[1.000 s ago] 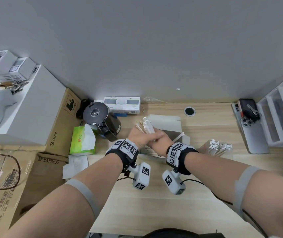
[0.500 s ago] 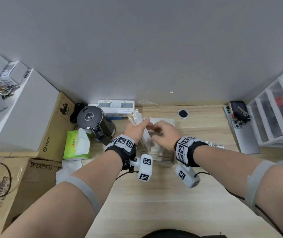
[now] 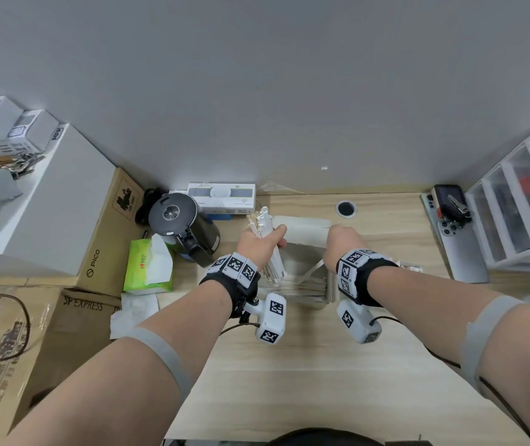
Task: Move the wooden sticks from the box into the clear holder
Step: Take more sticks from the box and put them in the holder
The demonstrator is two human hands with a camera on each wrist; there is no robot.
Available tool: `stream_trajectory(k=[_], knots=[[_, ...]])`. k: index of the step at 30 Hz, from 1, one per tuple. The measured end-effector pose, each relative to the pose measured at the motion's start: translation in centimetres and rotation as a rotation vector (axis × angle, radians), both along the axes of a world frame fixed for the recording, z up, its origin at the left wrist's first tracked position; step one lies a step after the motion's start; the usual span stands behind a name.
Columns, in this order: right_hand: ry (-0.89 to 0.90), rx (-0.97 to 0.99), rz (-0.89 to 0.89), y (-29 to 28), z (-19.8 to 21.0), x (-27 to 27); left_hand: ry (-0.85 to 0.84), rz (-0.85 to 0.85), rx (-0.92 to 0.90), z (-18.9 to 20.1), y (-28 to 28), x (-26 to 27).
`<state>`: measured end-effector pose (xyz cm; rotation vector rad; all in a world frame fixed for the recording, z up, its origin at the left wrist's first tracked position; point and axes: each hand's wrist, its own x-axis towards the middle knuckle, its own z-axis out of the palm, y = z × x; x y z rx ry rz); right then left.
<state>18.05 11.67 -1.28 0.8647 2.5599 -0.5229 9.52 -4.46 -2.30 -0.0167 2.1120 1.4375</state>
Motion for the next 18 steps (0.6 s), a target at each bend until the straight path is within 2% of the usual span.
stream_trajectory(k=[6,9,13,15,18], knots=[[0.119,-0.091,-0.099,0.3,0.5,-0.1,0.042,-0.042,-0.036,0.0,0.4,0.5],[0.228,-0.326,-0.131,0.5,1.2,-0.3,0.087,-0.100,-0.027,0.2,0.9,1.0],[0.258,-0.599,-0.043,1.1,3.6,-0.4,0.098,-0.264,-0.064,0.9,1.3,1.5],[0.275,-0.692,-0.090,1.5,4.1,-0.4,0.090,-0.279,-0.023,1.3,1.4,1.5],[0.351,-0.842,-0.260,2.5,4.2,-0.2,0.091,-0.356,-0.019,2.1,1.7,1.8]])
